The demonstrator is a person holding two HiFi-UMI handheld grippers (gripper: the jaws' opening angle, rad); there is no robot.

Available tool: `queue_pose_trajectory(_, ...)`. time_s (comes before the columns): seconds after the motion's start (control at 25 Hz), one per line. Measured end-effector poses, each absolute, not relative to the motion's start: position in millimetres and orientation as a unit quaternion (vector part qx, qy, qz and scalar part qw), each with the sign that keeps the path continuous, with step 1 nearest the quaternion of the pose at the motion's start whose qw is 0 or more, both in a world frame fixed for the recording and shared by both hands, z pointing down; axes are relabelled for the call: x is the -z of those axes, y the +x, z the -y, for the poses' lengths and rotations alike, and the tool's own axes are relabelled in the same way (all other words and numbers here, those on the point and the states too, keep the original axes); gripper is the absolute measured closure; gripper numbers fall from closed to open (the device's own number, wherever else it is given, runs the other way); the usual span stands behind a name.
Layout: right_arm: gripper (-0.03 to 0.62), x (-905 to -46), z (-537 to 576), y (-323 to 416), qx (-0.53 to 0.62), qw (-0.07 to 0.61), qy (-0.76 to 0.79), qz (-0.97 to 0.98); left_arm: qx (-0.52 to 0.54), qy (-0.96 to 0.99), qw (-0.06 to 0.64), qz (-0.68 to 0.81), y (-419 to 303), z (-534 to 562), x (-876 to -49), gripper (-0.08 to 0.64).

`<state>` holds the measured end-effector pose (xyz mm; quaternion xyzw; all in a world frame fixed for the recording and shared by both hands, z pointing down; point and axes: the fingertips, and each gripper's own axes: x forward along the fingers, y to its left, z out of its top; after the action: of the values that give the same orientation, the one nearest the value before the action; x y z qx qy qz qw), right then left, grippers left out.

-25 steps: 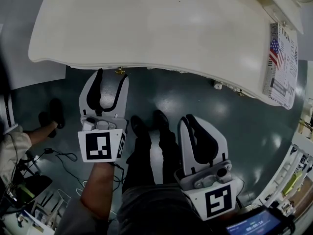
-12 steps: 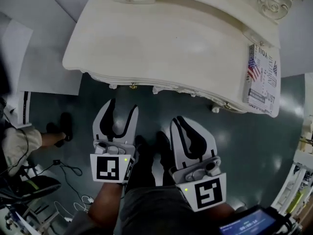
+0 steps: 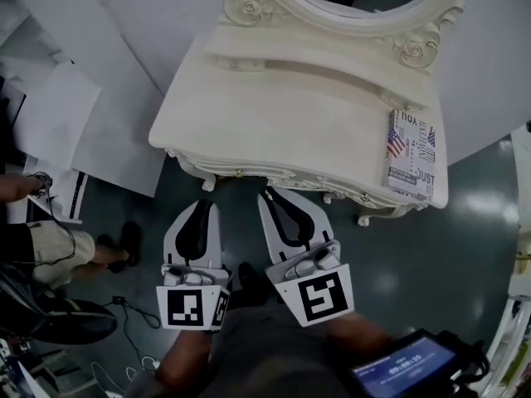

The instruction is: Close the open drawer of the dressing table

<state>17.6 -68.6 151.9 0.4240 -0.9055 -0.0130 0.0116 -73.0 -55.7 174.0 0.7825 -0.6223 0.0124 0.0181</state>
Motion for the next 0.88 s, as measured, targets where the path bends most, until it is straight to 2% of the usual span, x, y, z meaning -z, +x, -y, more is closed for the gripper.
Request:
queue_pose_trajectory(0.12, 0.577, -144, 59, 6, 0.036, -0.009, 0.416, 0.909, 0.001, 0.774, 0.004, 0.633, -78, 42, -167, 0.525)
queue_pose_trajectory(0.4, 0.577, -117, 42, -14, 0.07, -0.038, 0.389, 0.918, 0.017, 0.768, -0.029, 0.639, -81, 23, -147, 0.525)
queue_pose_trajectory(0.88, 0.577, -116, 53, -22, 0.08, -0.03, 0.383, 0.92, -0.008, 0.758, -0.055, 0.65, -84, 34, -133, 0.524)
